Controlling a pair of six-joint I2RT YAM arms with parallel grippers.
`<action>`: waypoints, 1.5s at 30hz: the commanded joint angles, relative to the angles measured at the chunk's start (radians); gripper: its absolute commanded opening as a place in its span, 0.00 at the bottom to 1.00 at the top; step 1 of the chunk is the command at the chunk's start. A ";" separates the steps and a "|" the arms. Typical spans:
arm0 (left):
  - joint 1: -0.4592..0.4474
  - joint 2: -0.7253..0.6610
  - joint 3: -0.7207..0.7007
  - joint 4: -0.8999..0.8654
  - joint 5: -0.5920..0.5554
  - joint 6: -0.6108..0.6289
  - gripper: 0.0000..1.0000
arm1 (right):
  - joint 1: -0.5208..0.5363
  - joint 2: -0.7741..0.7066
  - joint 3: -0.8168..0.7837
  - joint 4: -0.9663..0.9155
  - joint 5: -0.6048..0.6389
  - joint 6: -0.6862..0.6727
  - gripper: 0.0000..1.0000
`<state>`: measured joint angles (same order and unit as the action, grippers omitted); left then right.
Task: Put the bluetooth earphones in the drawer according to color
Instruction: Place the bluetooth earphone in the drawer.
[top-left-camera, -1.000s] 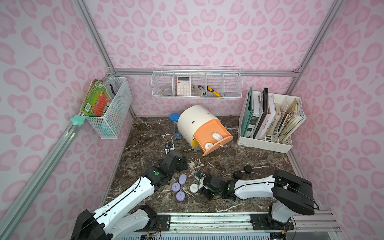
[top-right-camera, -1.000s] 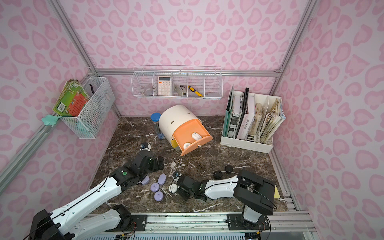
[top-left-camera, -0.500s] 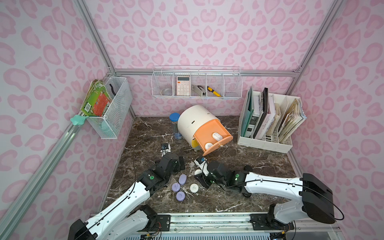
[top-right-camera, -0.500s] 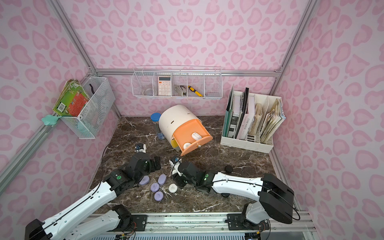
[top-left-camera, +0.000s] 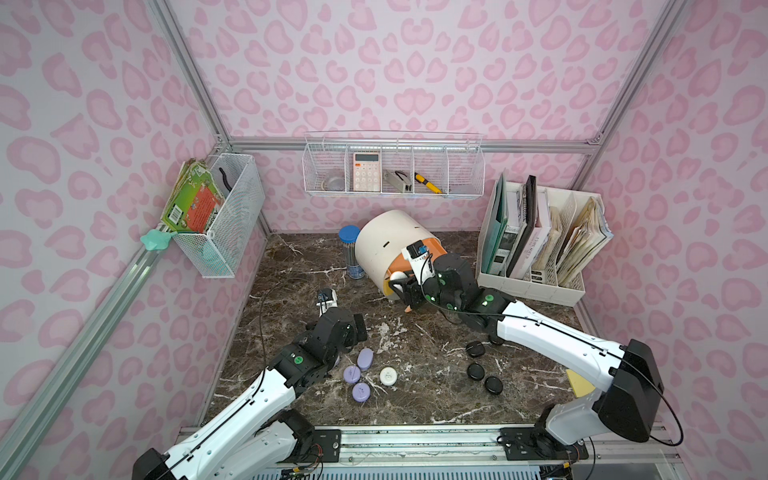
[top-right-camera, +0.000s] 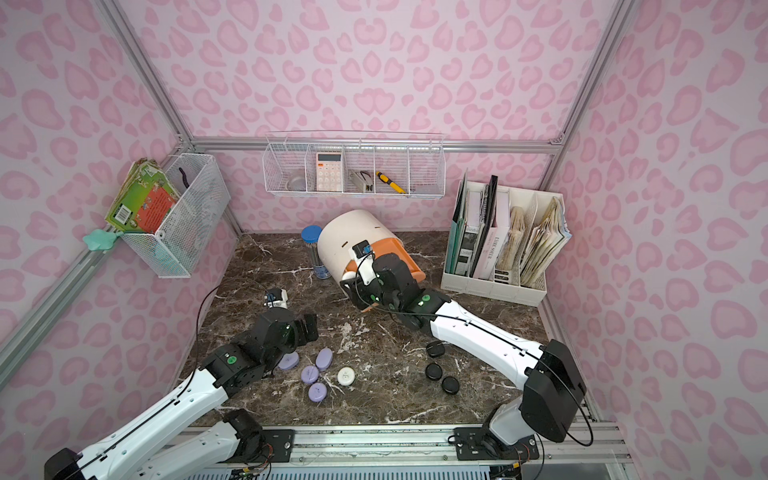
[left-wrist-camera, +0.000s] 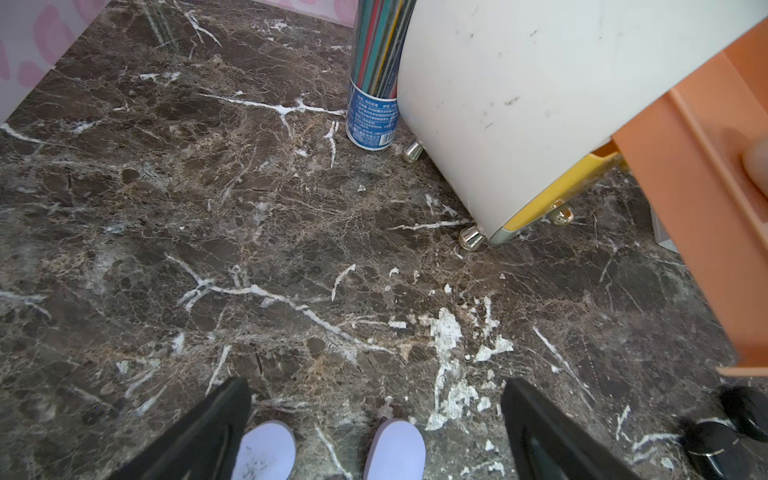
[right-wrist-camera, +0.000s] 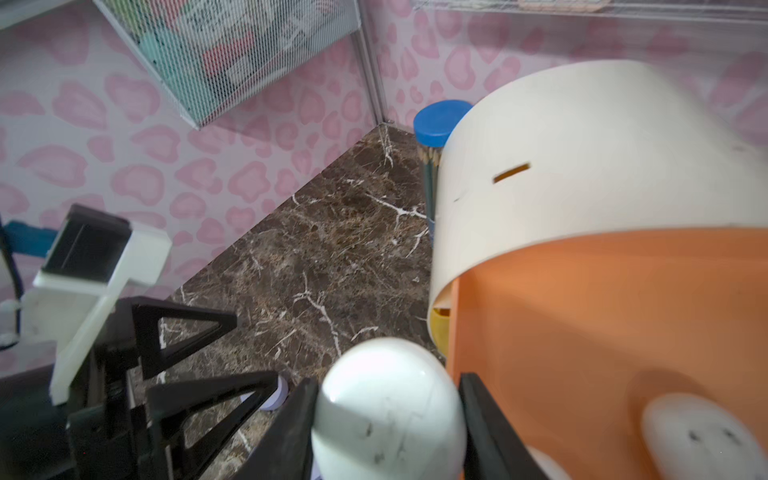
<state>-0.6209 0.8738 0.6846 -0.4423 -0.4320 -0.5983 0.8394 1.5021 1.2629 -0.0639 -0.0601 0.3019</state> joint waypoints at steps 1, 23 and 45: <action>0.000 0.011 0.019 -0.034 0.007 -0.009 0.99 | -0.060 0.015 0.043 -0.052 -0.007 -0.009 0.30; 0.001 0.014 0.016 -0.027 0.018 -0.006 0.99 | -0.259 0.211 0.180 -0.114 -0.049 -0.044 0.48; 0.000 0.035 0.019 0.007 0.127 0.027 0.99 | -0.261 -0.031 0.071 -0.161 -0.026 -0.057 0.79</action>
<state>-0.6209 0.8993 0.6968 -0.4534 -0.3473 -0.5938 0.5777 1.5196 1.3872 -0.2337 -0.1047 0.2432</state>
